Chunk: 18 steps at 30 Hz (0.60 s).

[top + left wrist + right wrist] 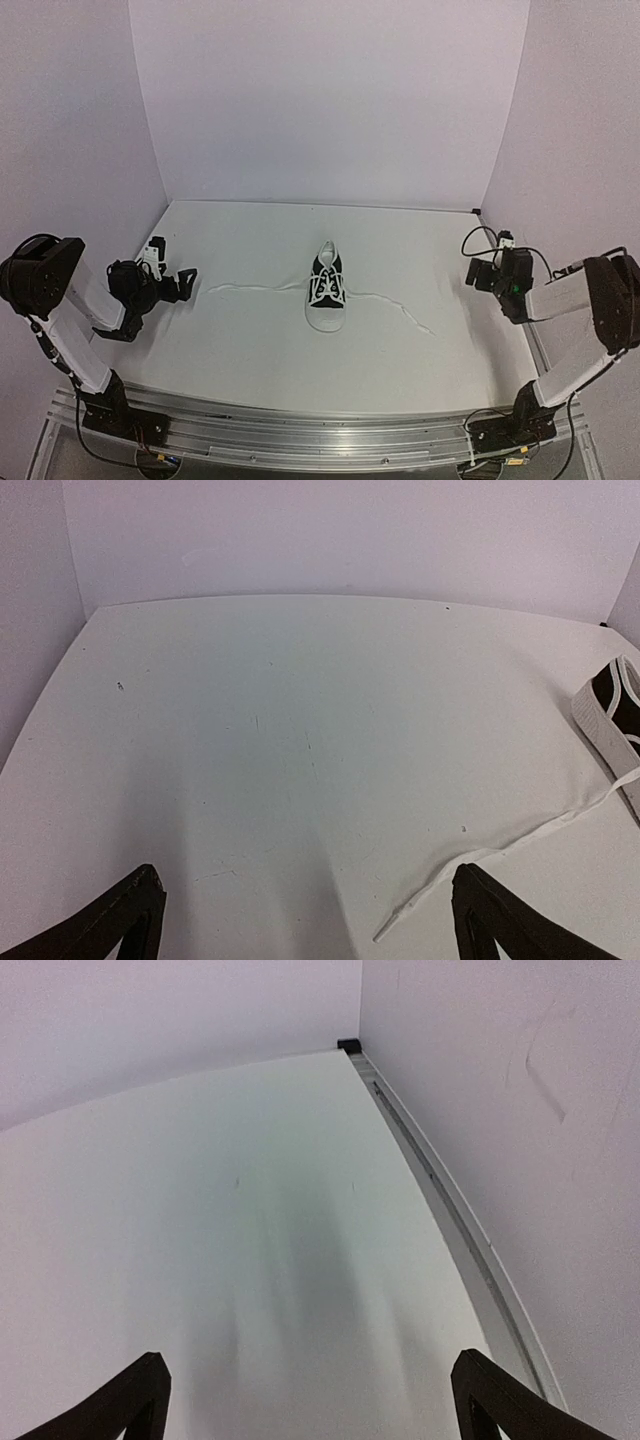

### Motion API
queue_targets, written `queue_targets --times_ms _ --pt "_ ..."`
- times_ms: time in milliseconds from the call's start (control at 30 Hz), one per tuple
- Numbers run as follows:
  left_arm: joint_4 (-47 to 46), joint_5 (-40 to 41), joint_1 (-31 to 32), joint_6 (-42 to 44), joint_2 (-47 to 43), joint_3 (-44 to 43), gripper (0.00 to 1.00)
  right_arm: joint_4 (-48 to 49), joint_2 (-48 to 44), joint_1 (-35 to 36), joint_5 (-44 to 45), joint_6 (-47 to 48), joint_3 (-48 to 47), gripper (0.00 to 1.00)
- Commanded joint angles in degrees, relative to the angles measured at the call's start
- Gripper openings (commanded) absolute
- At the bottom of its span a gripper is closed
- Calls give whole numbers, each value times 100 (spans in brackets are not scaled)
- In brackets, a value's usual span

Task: Tie the shoes

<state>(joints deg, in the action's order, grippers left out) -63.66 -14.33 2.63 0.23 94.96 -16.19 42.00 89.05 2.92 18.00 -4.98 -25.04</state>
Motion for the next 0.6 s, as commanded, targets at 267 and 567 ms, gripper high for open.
queue_targets --times_ms 267,567 --pt "3649 -2240 192 980 -889 -2181 100 -5596 -831 786 -1701 -687 -3093 91" --pt "7602 -2114 1641 5604 110 -3721 99 -8777 1014 2302 -1285 -772 -4815 85"
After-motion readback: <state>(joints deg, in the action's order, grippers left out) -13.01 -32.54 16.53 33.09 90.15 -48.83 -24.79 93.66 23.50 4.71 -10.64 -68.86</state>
